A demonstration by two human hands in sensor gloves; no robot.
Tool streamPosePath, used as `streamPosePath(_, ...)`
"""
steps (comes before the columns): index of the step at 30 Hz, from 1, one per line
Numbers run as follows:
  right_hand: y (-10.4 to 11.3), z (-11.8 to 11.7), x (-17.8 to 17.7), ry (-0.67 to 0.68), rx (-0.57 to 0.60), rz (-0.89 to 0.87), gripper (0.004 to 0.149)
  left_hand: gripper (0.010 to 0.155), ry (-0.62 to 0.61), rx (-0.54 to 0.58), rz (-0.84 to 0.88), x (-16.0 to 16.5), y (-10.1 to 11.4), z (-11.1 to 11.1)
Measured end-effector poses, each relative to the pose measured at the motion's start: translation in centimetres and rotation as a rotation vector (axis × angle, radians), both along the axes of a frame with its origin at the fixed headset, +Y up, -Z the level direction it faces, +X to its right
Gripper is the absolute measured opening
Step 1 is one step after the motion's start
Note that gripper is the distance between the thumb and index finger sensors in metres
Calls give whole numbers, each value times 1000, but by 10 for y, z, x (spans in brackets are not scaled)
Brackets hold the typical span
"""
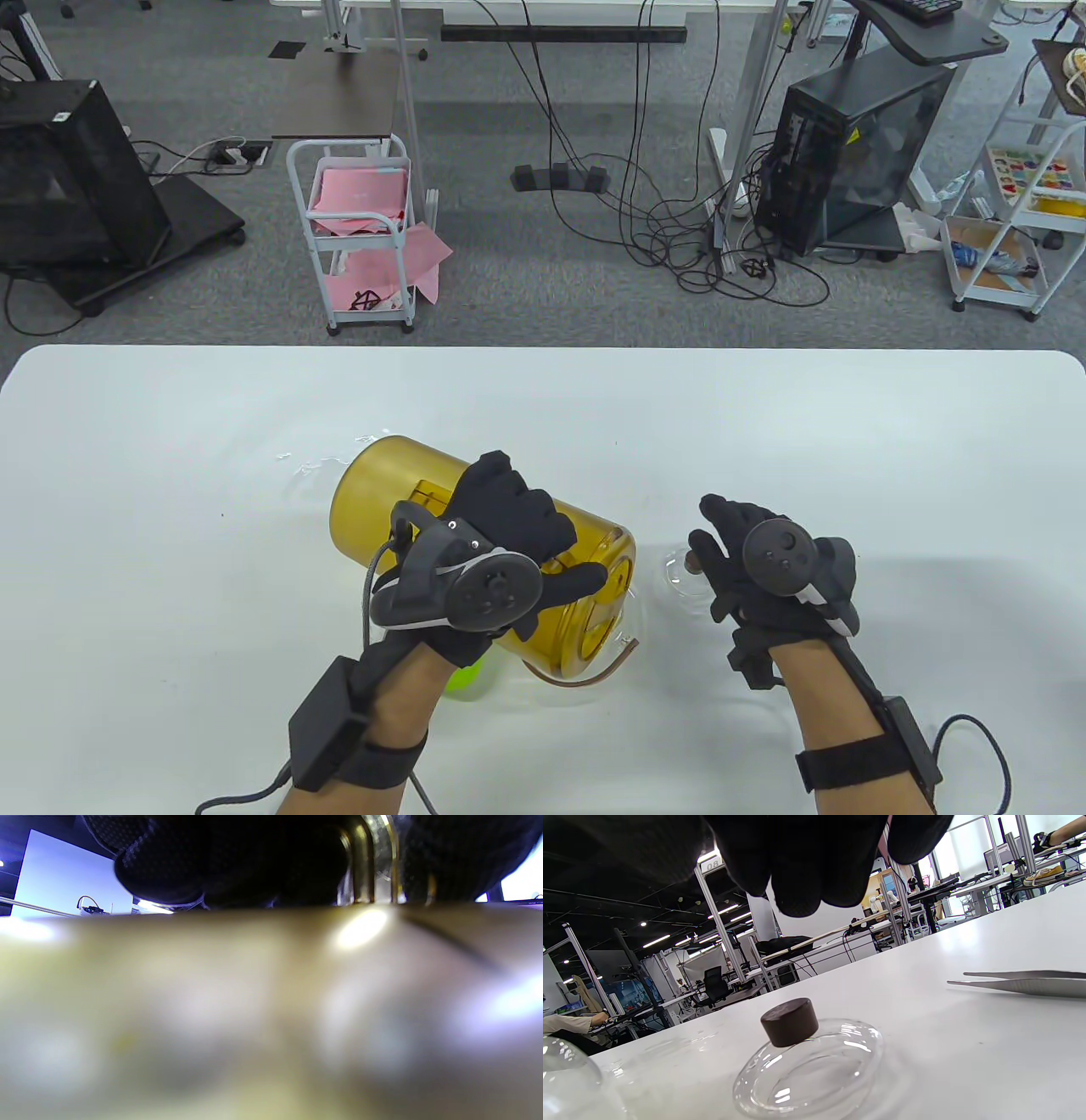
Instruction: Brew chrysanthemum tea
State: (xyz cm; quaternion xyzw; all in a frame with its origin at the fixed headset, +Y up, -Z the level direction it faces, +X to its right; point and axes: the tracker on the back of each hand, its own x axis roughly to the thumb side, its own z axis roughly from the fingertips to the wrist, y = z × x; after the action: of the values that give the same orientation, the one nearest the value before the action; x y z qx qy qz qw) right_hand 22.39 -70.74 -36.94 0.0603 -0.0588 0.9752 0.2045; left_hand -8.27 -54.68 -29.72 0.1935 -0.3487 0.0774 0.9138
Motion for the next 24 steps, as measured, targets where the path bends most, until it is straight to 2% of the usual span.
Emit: streamPosePath(24, 0, 0, 0, 1, 2, 0, 59, 50, 7, 2, -5, 0, 0, 1)
